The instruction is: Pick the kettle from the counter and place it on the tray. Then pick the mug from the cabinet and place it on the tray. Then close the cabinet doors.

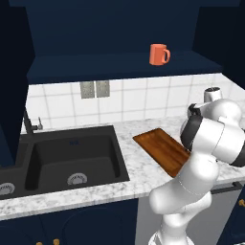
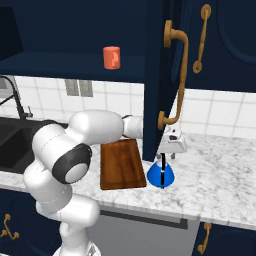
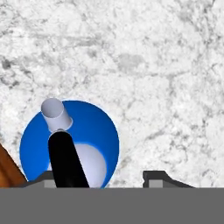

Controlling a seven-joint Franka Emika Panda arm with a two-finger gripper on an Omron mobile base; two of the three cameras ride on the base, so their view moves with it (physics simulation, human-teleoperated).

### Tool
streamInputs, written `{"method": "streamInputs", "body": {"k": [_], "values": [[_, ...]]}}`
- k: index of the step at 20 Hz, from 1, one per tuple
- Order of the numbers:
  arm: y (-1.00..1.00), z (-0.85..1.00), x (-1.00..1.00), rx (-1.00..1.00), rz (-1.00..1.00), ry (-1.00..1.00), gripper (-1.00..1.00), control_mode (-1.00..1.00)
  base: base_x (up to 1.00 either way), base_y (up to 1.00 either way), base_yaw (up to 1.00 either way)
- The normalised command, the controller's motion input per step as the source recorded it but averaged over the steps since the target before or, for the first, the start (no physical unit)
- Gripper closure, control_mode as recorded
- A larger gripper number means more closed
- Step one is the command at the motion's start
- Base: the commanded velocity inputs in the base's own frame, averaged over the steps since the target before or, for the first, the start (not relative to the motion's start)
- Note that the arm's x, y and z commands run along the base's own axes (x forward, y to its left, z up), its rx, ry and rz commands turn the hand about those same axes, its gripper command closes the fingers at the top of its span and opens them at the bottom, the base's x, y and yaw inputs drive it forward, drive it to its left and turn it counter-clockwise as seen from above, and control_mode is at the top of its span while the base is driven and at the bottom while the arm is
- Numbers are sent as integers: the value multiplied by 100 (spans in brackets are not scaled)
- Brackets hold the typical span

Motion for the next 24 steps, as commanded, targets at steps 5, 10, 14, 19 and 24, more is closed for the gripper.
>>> {"method": "streamInputs", "body": {"k": [5, 10, 14, 19, 24], "values": [[6, -6, -3, 0, 0, -8, 100, -100, 0, 0, 0], [25, 4, -5, 0, 0, -14, 100, -100, 0, 0, 0], [49, 25, 0, 0, 0, -28, 100, -100, 0, 0, 0], [58, 21, 0, -6, 0, -21, 100, -100, 0, 0, 0], [76, 2, 0, -8, 0, -12, 100, -100, 0, 0, 0]]}}
